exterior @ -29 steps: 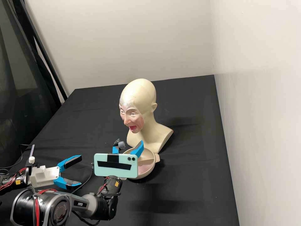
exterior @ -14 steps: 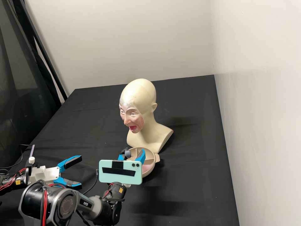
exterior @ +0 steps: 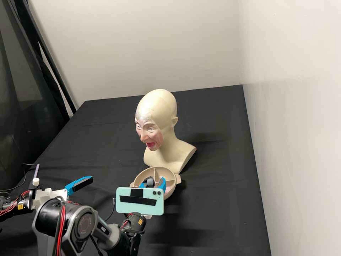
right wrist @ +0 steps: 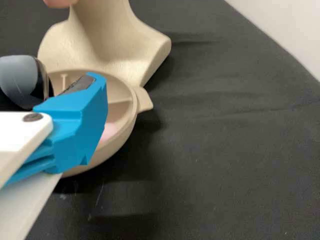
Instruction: Feed the grandma with a spoon
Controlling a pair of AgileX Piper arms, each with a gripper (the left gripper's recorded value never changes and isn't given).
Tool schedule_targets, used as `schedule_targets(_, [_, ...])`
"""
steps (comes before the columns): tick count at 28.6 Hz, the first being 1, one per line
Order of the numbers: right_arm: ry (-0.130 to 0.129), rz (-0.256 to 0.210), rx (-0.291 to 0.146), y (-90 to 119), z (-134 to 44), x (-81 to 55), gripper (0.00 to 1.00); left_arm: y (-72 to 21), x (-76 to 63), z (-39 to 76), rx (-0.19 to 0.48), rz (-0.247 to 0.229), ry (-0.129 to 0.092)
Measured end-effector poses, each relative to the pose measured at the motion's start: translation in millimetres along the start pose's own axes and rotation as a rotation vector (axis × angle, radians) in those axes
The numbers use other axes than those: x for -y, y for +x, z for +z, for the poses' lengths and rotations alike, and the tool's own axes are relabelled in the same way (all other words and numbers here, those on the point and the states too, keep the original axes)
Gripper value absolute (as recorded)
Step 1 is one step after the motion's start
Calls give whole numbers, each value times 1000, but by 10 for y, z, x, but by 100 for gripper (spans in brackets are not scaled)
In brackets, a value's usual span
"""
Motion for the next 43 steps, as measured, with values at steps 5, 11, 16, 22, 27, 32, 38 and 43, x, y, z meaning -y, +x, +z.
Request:
schedule_targets(5, [5, -25, 24, 27, 62, 60, 0, 1, 7, 28, 9, -3, 2])
schedule_targets(11, [3, -60, 35, 95, 103, 147, 0, 1, 14, 51, 17, -5, 3])
schedule_targets(16, [-21, -75, 26, 174, 99, 190, 0, 2, 27, 99, 33, -9, 7])
schedule_targets(22, [-19, -69, 12, 273, 106, 216, 0, 1, 38, 142, 47, -13, 10])
schedule_targets(27, [-15, -56, 11, 337, 105, 216, 0, 21, 20, 177, 59, -5, 12])
schedule_targets(32, [-11, -43, 10, 382, 91, 209, 0, 24, 24, 211, 70, -6, 14])
schedule_targets(38, [-11, -40, 12, 411, 87, 195, 0, 32, 16, 223, 74, -2, 14])
schedule_targets(43, [-10, -36, 18, 426, 82, 179, 0, 48, 15, 226, 74, -1, 13])
